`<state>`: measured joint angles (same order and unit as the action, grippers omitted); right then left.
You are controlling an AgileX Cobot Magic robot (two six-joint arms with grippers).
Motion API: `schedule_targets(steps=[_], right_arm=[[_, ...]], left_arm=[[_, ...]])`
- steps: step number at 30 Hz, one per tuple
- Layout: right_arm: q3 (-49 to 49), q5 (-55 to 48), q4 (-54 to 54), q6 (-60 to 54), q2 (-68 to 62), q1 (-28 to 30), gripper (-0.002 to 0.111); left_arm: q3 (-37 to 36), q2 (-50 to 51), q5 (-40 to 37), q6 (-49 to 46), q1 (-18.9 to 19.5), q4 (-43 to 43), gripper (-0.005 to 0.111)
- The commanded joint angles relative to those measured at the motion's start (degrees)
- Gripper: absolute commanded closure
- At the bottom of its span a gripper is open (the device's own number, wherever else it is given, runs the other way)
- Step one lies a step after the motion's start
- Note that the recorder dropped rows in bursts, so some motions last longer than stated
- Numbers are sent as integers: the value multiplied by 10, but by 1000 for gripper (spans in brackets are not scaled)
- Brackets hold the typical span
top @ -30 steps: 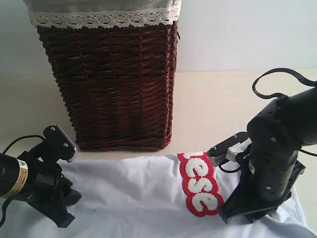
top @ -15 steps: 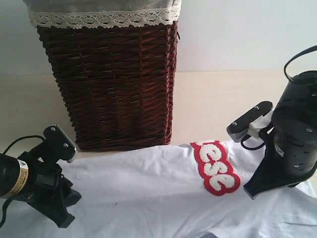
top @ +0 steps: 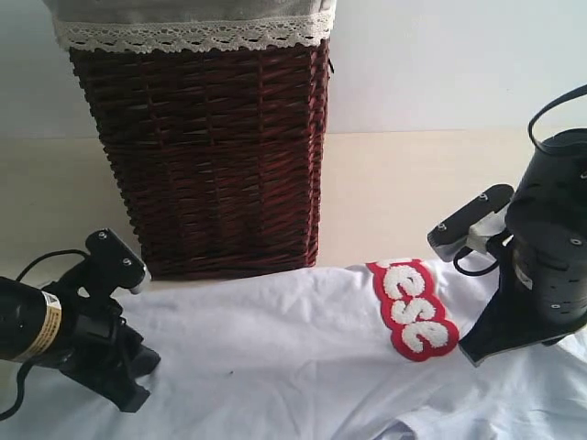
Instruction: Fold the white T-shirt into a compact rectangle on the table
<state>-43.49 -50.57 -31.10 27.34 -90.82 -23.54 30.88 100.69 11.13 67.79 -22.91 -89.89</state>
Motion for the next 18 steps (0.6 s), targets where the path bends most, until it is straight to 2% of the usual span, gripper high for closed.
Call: schedule_targets(steps=[1, 9, 14, 18], right_arm=[[2, -1, -4, 2, 6, 4, 108], [2, -32, -42, 15, 19, 4, 108], [2, -68, -66, 17, 36, 4, 108], [2, -81, -85, 45, 36, 4, 108]], left_arm=[[-8, 42, -70, 16, 0, -13, 69], [-8, 48, -87, 23, 0, -11, 69], [-8, 37, -144, 23, 0, -8, 69], [-8, 35, -150, 23, 0, -6, 69]])
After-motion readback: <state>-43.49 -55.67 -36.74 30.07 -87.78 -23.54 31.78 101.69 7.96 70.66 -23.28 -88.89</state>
